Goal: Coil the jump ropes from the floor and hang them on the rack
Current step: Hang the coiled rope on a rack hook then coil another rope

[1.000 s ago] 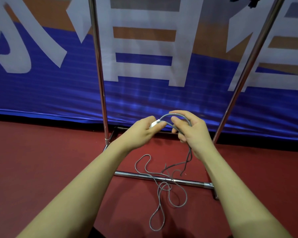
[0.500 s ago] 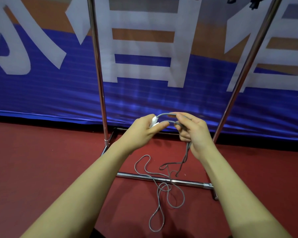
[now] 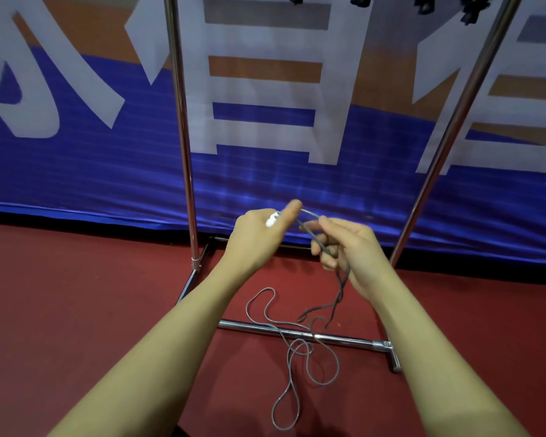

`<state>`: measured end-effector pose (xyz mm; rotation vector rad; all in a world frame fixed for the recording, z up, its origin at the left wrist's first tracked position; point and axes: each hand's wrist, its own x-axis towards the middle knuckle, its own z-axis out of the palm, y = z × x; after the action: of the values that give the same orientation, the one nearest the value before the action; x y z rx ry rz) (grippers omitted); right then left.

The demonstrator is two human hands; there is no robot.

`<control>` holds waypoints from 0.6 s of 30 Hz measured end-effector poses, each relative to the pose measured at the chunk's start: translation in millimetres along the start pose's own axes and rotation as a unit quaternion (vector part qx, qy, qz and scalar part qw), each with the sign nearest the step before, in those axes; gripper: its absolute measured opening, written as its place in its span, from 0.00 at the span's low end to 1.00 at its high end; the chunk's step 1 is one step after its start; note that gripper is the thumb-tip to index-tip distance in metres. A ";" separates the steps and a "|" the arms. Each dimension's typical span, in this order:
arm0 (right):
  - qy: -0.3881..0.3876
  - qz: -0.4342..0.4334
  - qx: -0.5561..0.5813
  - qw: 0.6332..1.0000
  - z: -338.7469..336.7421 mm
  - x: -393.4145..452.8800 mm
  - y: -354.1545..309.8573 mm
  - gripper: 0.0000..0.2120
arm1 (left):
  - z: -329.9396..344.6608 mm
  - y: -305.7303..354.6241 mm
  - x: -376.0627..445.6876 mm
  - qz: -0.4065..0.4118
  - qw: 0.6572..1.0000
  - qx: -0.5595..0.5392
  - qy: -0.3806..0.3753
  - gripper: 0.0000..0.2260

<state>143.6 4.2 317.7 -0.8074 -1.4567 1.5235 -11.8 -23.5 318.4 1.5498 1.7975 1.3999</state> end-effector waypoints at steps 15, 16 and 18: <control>-0.016 0.037 -0.098 0.994 16.5 0.0 12.0 0.08 | -12.9 13.7 20.4 -0.120 0.881 -0.429 0.162 0.19; -0.020 0.034 -0.101 0.994 16.8 -0.2 12.7 0.09 | -13.1 14.2 21.2 -0.119 0.878 -0.435 0.161 0.21; -0.024 0.027 -0.110 0.993 16.1 -0.1 13.8 0.09 | -12.5 15.3 21.8 -0.109 0.869 -0.457 0.152 0.21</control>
<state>127.3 -2.3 305.8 -0.9517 -1.6707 1.4466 -20.8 -10.9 343.4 0.6308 1.0688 2.0198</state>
